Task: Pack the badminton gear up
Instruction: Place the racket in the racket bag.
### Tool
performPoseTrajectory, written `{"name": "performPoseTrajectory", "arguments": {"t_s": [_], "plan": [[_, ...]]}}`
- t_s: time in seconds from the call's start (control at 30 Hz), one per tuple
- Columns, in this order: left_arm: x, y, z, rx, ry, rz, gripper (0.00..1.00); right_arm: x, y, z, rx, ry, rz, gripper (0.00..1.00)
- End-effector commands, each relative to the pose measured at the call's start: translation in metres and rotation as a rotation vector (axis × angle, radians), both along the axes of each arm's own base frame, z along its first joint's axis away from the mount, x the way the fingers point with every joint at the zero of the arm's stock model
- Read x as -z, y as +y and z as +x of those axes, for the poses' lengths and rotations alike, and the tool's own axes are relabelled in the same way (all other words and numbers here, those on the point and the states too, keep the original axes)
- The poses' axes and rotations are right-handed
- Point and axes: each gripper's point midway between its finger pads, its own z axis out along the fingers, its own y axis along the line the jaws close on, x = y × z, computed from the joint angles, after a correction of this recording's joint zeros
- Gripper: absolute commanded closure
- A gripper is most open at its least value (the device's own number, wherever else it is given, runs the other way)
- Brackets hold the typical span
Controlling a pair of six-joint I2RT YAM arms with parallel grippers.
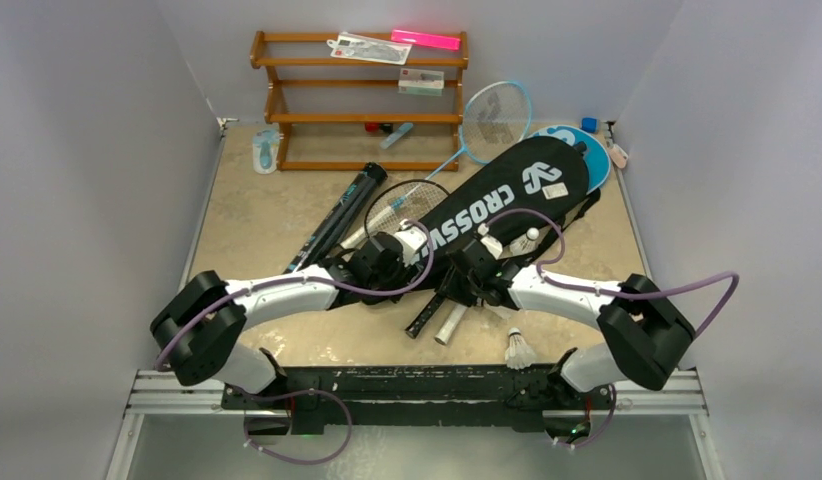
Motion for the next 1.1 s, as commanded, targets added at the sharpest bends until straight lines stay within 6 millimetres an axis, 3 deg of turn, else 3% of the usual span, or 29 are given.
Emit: {"name": "performPoseTrajectory", "arguments": {"t_s": [0.0,0.27,0.53,0.87,1.07], "plan": [[-0.013,-0.013,0.013,0.034,-0.06,0.037,0.31,-0.018,0.002,0.007,-0.018,-0.059,0.009,0.8],[-0.003,-0.02,0.014,0.056,-0.062,0.099,0.32,-0.027,0.001,0.008,-0.029,-0.093,0.029,0.82],[0.006,-0.027,0.016,0.056,-0.06,0.152,0.24,-0.032,0.001,0.008,-0.03,-0.113,0.043,0.83],[-0.013,-0.055,0.011,0.097,-0.072,0.018,0.21,-0.035,0.001,0.007,-0.052,-0.141,0.061,0.84],[0.003,-0.046,0.024,0.023,-0.076,0.126,0.25,-0.039,0.001,0.006,-0.059,-0.157,0.077,0.84]]}}
